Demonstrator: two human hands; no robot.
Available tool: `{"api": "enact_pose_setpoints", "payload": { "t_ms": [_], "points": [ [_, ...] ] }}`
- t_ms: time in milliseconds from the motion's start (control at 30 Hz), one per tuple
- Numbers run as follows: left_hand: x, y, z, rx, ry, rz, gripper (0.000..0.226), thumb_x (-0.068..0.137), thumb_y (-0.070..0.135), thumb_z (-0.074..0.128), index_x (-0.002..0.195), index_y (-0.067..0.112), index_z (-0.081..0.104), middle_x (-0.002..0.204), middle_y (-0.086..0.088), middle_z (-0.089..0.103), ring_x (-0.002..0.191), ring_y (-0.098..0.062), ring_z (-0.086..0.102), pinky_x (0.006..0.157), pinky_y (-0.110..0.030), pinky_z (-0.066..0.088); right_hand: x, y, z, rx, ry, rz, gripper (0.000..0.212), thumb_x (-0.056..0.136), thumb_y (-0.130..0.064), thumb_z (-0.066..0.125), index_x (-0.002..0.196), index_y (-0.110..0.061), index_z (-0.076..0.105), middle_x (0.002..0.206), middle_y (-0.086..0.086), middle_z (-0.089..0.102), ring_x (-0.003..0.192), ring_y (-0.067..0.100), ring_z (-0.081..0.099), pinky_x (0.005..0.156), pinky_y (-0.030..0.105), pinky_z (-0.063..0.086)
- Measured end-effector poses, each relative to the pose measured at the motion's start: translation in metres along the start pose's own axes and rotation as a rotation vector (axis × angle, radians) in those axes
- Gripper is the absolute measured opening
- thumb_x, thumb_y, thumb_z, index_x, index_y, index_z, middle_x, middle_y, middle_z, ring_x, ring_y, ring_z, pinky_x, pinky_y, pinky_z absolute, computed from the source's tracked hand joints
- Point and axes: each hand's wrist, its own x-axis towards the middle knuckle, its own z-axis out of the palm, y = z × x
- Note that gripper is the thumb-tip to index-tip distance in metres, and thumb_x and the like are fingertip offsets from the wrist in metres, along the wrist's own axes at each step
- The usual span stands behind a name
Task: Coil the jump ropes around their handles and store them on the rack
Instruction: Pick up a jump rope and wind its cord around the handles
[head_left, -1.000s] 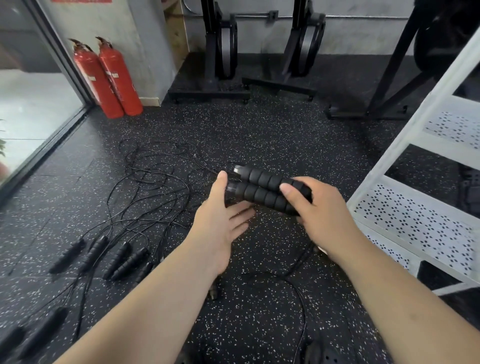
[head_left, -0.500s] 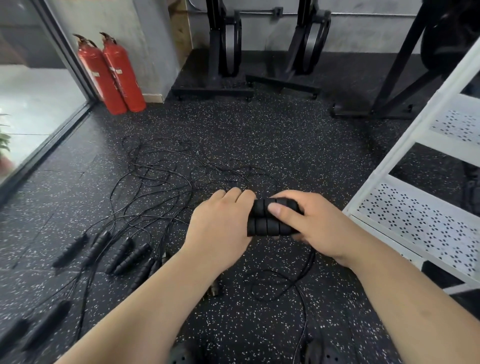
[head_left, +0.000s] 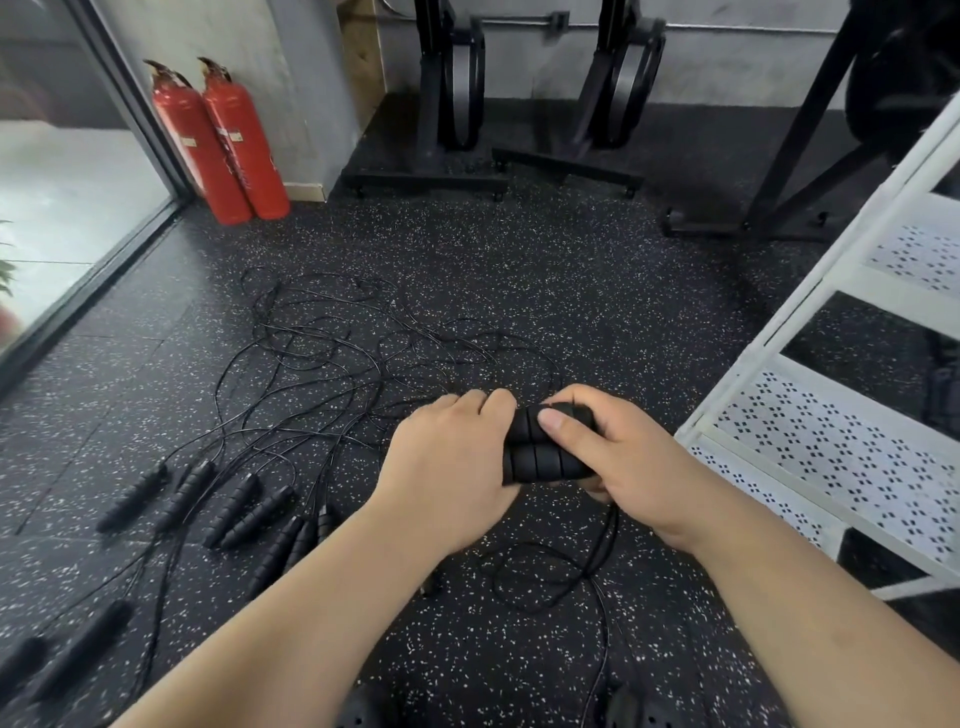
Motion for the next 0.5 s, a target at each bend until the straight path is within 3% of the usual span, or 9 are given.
{"api": "enact_pose_setpoints", "payload": {
  "t_ms": [100, 200, 300, 400, 500],
  "points": [
    [0.004, 0.0, -0.005, -0.081, -0.06, -0.05, 0.035, 0.089, 0.048, 0.065, 0.11, 0.032, 0.042, 0.098, 0.01, 0.061, 0.081, -0.021, 0.058, 0.068, -0.036, 0.043, -0.001, -0.003, 0.001, 0.061, 0.007, 0.043, 0.041, 0.108, -0.058, 0.045, 0.102, -0.024, 0.068, 0.073, 0.005, 0.071, 0.053, 0.01, 0.046, 0.059, 0.032, 0.039],
    [0.009, -0.006, -0.011, -0.124, -0.057, -0.124, 0.031, 0.09, 0.041, 0.063, 0.108, 0.031, 0.041, 0.092, 0.01, 0.058, 0.075, -0.022, 0.051, 0.067, -0.036, 0.043, 0.0, -0.005, 0.0, 0.148, -0.016, 0.105, 0.065, 0.107, -0.07, 0.028, 0.104, -0.027, 0.076, 0.074, 0.005, 0.07, 0.052, 0.013, 0.036, 0.056, 0.029, 0.036],
    [0.012, -0.022, -0.014, -0.085, -0.047, -0.231, 0.031, 0.091, 0.04, 0.064, 0.104, 0.029, 0.038, 0.08, 0.01, 0.049, 0.069, -0.023, 0.049, 0.064, -0.035, 0.042, 0.001, -0.003, 0.001, -0.035, -0.015, 0.113, 0.059, 0.109, -0.066, 0.027, 0.111, -0.032, 0.076, 0.077, 0.003, 0.071, 0.055, 0.012, 0.046, 0.061, 0.032, 0.042],
    [0.01, -0.037, -0.013, -0.038, -0.06, -0.327, 0.031, 0.092, 0.039, 0.064, 0.104, 0.026, 0.039, 0.077, 0.008, 0.046, 0.07, -0.026, 0.051, 0.064, -0.036, 0.044, -0.002, -0.001, 0.0, -0.493, -0.009, -0.023, 0.044, 0.107, -0.062, 0.037, 0.105, -0.035, 0.072, 0.083, -0.006, 0.074, 0.068, 0.013, 0.067, 0.072, 0.037, 0.057],
    [0.005, -0.044, -0.007, 0.037, -0.077, -0.331, 0.037, 0.092, 0.041, 0.067, 0.103, 0.025, 0.035, 0.09, 0.002, 0.06, 0.074, -0.027, 0.055, 0.063, -0.036, 0.043, -0.011, -0.013, -0.001, -0.757, -0.01, -0.179, 0.024, 0.104, -0.05, 0.058, 0.126, -0.046, 0.068, 0.09, -0.023, 0.072, 0.075, -0.003, 0.067, 0.068, 0.022, 0.054]
  ]
}}
